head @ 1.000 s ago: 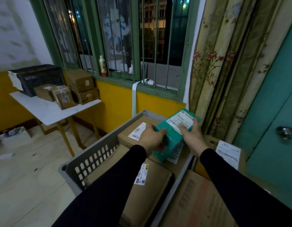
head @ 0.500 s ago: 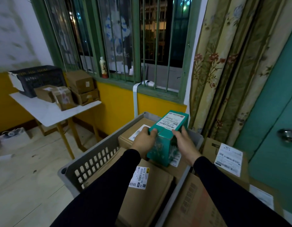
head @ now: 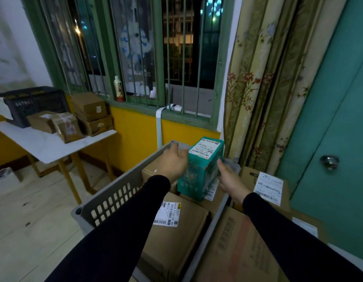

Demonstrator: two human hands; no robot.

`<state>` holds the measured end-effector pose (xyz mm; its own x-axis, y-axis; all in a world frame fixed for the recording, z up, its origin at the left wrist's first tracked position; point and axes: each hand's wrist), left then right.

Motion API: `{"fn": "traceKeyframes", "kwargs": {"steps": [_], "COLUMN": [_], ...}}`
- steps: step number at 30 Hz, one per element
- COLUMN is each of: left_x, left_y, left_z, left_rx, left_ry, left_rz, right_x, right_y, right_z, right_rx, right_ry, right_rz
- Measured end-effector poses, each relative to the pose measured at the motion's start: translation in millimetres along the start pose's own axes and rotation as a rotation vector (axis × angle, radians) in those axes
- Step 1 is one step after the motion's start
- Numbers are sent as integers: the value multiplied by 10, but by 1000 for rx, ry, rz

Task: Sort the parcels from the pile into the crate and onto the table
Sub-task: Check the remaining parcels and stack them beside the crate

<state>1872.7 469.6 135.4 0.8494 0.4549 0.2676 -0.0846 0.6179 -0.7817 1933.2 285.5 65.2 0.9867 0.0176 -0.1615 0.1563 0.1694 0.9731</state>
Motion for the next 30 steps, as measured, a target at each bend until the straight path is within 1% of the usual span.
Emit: {"fn": "traceKeyframes", "kwargs": {"steps": [2,5,8,11,13,15,18,23,27,30], "left_x": [-1,-43,-135,-282,-452,-677,-1018,-1649,-2212,-2692], "left_y": [-79,-248,-475,-698,-863,-1059,-1329,-1763,-2125,-2426], "left_z": [43,62,-32,-268,-478,-717,-1032,-1519,-1951,-2339], "left_rx": [-5,-56,-94,-133,-146,-171,-211,-248,-267,-275], "left_ry": [10,21,54,168,255,348,498,637,758,819], "left_rz": [-56,-96,-158,-206,-250,-288,-331,-335,-303,-265], "right_x": [-159,-307,-472,-772,-1035,-1333,-1717,-2322,-2830,-3167], "right_y": [77,97,75,82,68,10,-118,-388,-643,-815], "right_z": [90,259,544,898,1180,1541,2081,3008,3755,4355], "right_rx": [-16,-10,39,52,11,-27,-4,-32,-149,-222], "right_ry": [-43,-88,-200,-309,-401,-531,-699,-931,-1109,-1184], "right_rz": [-1,19,29,23,49,55,34,3,-15,-68]}}
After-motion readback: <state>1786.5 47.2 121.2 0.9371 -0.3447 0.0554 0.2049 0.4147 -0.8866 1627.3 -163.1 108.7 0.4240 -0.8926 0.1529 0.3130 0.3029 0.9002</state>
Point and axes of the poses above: each hand's wrist, its own x-axis towards the middle knuckle, its own z-axis out of the back of the hand, y = z × x, and after that the axes turned 14 degrees about -y, right-handed
